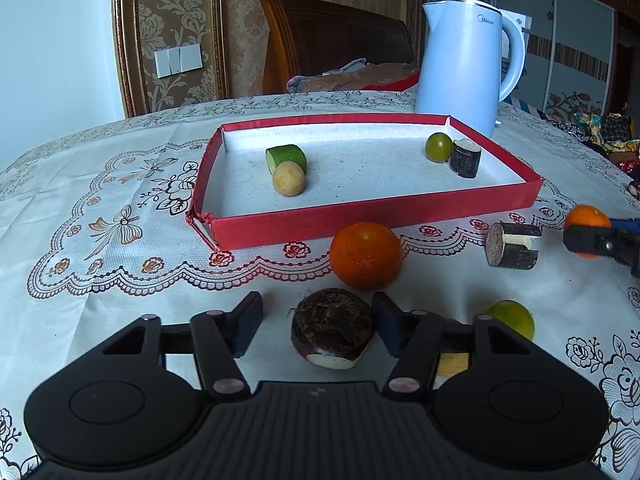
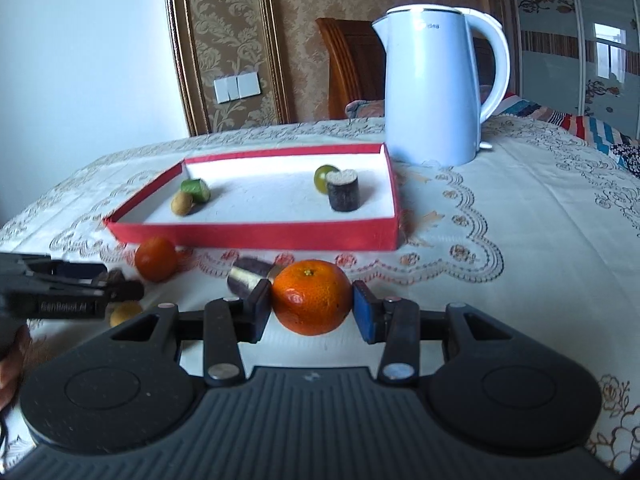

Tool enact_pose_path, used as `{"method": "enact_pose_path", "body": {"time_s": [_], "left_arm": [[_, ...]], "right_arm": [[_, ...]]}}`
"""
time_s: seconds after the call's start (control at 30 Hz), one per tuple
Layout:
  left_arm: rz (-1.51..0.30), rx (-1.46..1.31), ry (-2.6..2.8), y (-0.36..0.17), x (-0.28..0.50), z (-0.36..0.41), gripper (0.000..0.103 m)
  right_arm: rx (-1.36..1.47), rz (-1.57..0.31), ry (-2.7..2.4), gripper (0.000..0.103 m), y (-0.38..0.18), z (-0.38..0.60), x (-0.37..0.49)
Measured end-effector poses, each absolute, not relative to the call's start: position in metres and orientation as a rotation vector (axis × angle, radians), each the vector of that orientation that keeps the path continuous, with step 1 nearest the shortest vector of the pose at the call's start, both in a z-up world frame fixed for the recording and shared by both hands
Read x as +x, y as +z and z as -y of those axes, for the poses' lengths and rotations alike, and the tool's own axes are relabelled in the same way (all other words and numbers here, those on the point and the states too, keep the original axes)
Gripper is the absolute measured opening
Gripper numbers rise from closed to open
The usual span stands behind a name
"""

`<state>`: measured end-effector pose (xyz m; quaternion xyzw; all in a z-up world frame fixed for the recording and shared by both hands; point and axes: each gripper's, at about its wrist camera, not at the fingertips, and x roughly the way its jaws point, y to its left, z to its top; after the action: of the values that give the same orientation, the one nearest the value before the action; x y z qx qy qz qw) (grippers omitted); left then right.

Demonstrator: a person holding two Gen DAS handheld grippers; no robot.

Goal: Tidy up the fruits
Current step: 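Grasp the dark round fruit with the left tool, then carry the orange and dark round fruit over the red tray with both tools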

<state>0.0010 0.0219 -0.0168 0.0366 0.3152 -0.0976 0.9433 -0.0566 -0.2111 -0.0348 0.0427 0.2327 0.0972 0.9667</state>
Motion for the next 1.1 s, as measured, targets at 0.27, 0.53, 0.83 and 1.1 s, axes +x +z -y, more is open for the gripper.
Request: {"method": "enact_pose_path", "body": {"time_s": [0.27, 0.53, 0.83, 1.1], "left_arm": [[-0.634, 0.078, -0.207, -0.016, 0.0, -0.021, 0.04], [-0.567, 0.041, -0.174, -0.007, -0.006, -0.028, 0.041], [-0.512, -0.015, -0.075, 0.012, 0.004, -0.03, 0.041], [-0.545, -0.033, -0.059, 0.021, 0.04, -0.011, 0.041]], "right_arm": [[0.09, -0.46, 0.19, 0.041, -0.036, 0.208, -0.046], [0.115, -0.46, 0.175, 0.041, -0.04, 0.215, -0.044], [0.12, -0.435, 0.155, 0.041, -0.03, 0.225, -0.036], [0.065, -0.385, 0.142, 0.041, -0.012, 0.21, -0.014]]}}
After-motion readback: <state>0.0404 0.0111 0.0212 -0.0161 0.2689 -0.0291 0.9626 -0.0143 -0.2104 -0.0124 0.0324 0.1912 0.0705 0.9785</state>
